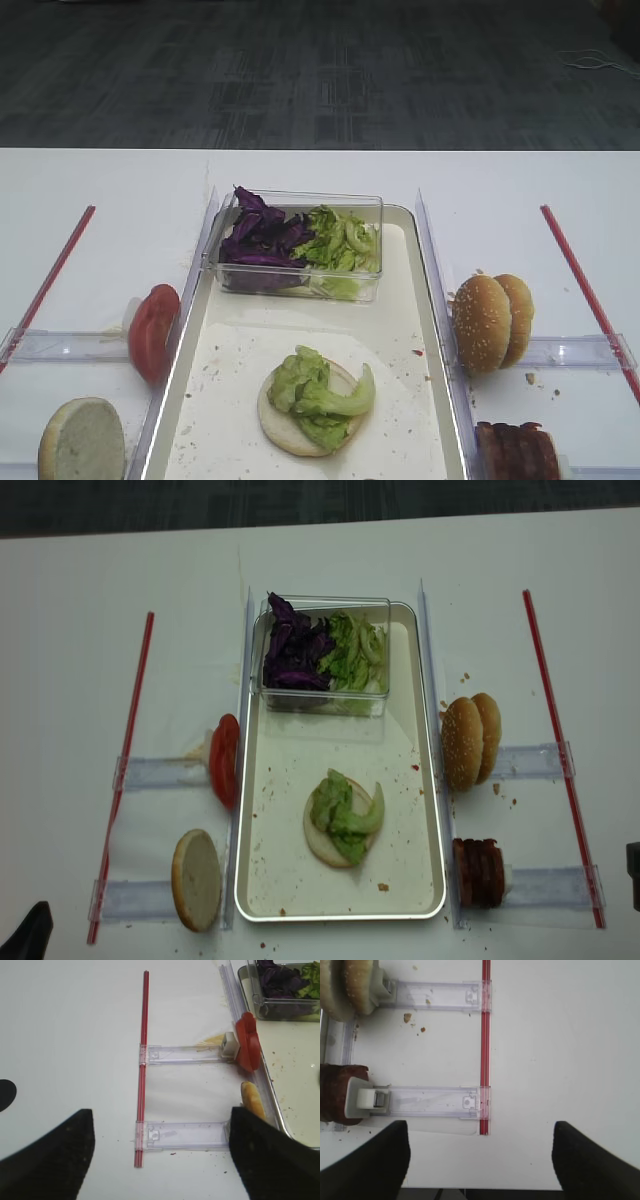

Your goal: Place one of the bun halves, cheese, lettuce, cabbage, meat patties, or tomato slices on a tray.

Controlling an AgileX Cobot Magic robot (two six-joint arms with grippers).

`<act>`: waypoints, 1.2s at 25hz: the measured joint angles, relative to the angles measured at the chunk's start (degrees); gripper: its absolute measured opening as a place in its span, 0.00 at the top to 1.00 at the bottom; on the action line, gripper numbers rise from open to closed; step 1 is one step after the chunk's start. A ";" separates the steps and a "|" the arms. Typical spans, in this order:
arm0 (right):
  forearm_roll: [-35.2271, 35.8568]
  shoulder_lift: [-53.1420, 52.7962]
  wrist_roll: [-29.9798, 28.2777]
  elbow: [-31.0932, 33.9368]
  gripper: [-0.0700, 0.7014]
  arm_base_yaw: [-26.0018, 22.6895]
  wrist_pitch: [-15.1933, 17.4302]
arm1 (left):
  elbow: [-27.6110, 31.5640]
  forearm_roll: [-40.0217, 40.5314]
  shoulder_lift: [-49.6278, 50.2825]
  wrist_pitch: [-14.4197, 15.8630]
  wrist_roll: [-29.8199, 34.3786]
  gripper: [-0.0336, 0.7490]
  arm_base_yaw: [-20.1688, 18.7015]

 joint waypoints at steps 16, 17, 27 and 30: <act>-0.90 -27.93 1.47 0.10 0.12 0.00 1.42 | 0.00 0.00 0.00 0.00 0.00 0.26 0.00; -1.06 -28.08 1.81 0.10 0.12 0.00 1.42 | 0.00 0.00 0.00 0.00 0.00 0.26 0.00; -1.30 -28.13 2.15 0.10 0.12 0.00 1.42 | 0.00 0.00 0.00 0.00 0.00 0.26 0.00; -1.30 -28.13 2.15 0.10 0.12 0.00 1.42 | 0.00 0.00 0.00 0.00 0.00 0.26 0.00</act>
